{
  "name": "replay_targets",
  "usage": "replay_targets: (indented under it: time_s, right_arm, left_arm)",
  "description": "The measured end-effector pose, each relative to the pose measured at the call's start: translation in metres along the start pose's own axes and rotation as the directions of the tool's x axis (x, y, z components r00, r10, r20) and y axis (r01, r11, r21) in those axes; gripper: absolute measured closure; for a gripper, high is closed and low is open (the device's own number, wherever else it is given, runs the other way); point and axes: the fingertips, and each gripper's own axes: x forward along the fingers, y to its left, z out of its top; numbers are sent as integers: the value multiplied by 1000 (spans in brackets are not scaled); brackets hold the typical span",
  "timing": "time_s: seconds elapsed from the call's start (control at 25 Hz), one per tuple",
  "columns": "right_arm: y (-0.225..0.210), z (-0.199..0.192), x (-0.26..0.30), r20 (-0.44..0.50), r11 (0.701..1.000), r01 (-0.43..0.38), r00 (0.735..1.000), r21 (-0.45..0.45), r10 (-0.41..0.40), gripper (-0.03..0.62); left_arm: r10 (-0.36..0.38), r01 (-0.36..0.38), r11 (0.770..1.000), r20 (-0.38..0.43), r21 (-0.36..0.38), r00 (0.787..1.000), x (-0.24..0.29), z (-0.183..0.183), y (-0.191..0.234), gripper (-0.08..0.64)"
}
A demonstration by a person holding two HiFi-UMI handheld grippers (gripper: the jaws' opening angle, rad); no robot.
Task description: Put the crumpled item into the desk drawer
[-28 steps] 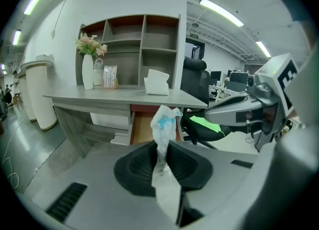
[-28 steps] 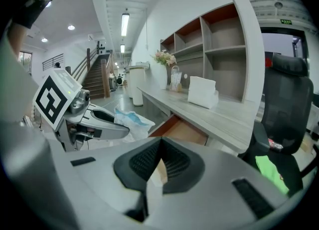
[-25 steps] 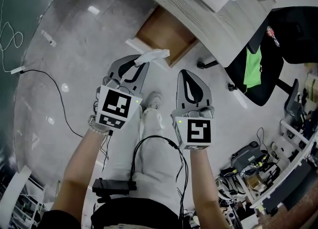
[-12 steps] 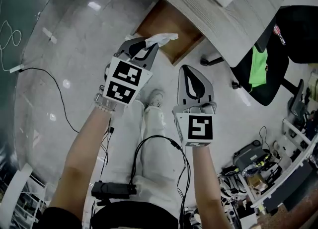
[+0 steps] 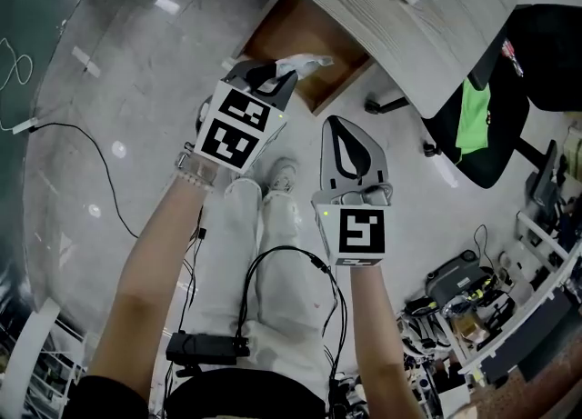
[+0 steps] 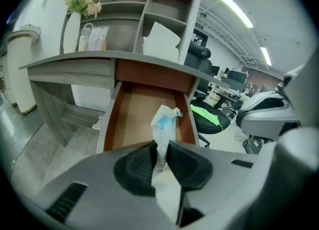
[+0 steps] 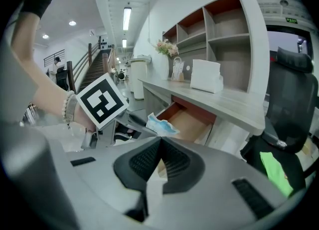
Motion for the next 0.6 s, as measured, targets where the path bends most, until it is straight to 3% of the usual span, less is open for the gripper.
replay_targets:
  time_s: [0.16, 0.4, 0.6]
  right_arm:
    - [-4, -3, 1, -15, 1000, 4, 1000, 3, -4, 588]
    - [-12, -12, 1, -18, 1000, 22, 1000, 8, -22, 588]
    - [-14, -13, 2, -25, 1000, 24, 999, -3, -24, 588]
  left_arm:
    - [-10, 11, 1000, -42, 24, 999, 9, -5, -2, 492]
    - [34, -32, 999, -49, 42, 998, 16, -7, 5, 486]
    - [38, -37, 998, -34, 49, 999, 16, -4, 6, 385]
